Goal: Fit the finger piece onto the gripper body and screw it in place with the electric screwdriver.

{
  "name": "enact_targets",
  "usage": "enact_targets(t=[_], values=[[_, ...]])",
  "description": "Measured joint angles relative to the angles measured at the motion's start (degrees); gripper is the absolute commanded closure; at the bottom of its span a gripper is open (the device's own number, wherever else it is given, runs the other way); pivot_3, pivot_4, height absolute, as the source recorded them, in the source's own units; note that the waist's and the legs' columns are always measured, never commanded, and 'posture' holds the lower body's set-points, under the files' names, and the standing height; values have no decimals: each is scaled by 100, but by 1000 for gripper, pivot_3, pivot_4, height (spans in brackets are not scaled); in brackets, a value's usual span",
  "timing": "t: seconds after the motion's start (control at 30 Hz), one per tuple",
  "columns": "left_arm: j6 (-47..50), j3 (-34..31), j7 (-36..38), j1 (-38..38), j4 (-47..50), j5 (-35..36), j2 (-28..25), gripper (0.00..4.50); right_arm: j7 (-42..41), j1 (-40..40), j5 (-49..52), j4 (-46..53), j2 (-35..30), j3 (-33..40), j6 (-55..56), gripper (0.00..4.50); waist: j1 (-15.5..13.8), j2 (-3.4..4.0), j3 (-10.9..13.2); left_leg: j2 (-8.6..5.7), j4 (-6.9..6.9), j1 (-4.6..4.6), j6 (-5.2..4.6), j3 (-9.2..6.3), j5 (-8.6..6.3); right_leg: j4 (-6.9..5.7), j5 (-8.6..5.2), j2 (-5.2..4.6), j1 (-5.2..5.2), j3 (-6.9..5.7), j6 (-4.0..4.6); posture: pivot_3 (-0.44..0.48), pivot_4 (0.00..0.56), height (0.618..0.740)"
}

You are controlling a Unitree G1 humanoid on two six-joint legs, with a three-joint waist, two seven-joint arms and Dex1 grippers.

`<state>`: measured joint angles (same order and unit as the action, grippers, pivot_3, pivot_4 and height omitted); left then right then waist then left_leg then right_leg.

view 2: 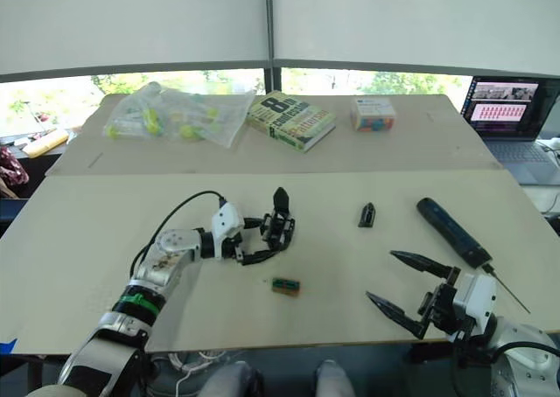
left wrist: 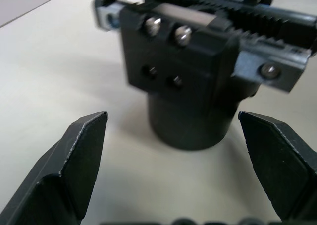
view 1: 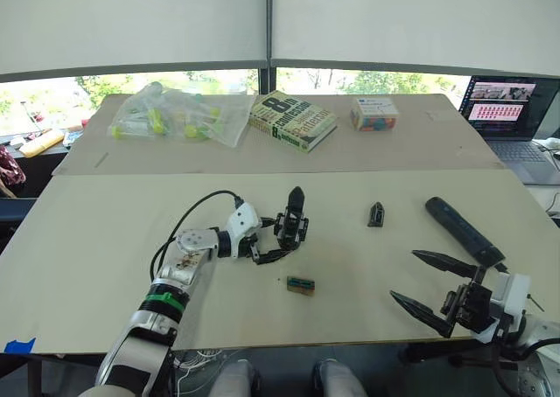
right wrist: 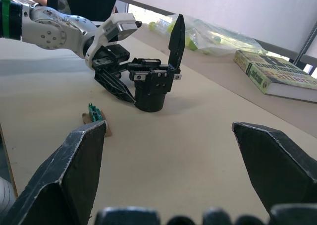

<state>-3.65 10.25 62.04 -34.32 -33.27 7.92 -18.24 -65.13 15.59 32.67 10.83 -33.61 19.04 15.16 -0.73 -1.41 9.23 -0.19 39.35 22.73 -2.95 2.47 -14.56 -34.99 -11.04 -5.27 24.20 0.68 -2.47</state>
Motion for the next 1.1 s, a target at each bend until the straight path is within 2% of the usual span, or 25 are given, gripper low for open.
enact_targets(t=[0.23,0.33,0.4,0.43,0.6,0.77,0.9,1.1], values=[[-573,14,406,-501,-1023,-77,258,36,134,88,-4,117,0,0,0,0,2,-1,0,0,1,1,0,0,0,0,0,1,-1,0,-1,0,150,740],[-786,15,444,-669,-1345,-133,346,860,190,122,-7,217,0,-1,-1,0,0,-1,0,0,6,3,-1,0,0,-1,1,1,-1,0,-2,0,150,740],[-902,3,496,-731,-1500,-137,368,1839,226,136,-7,280,0,-1,-1,0,-2,-1,0,0,8,3,-1,0,0,-1,1,1,-1,0,-2,0,150,740],[-930,-5,508,-738,-1520,-136,370,2180,237,142,-7,297,0,-1,-1,0,-3,-1,0,1,8,4,-1,0,-1,-1,1,1,-1,0,-2,0,150,740],[-987,-83,399,-568,-1321,-111,373,2169,294,249,-7,338,0,1,-1,0,2,-1,1,2,9,7,-4,0,-2,-1,1,0,2,0,-3,0,150,740],[-131,-144,-353,230,280,-135,398,2169,307,339,-7,343,3,8,0,0,9,-1,1,5,9,12,-4,-1,-3,-2,2,-2,9,2,-4,0,150,740],[631,-29,-1160,749,1585,-423,470,2169,307,350,-9,340,3,12,1,0,-6,-1,1,5,10,10,-4,-1,-3,-2,2,-3,6,3,-4,0,150,740],[1399,93,-2151,1283,2464,-738,716,2169,288,310,-15,338,1,9,1,0,-3,-1,1,5,11,10,-4,-1,-3,-3,2,-2,7,3,-4,0,150,740]])
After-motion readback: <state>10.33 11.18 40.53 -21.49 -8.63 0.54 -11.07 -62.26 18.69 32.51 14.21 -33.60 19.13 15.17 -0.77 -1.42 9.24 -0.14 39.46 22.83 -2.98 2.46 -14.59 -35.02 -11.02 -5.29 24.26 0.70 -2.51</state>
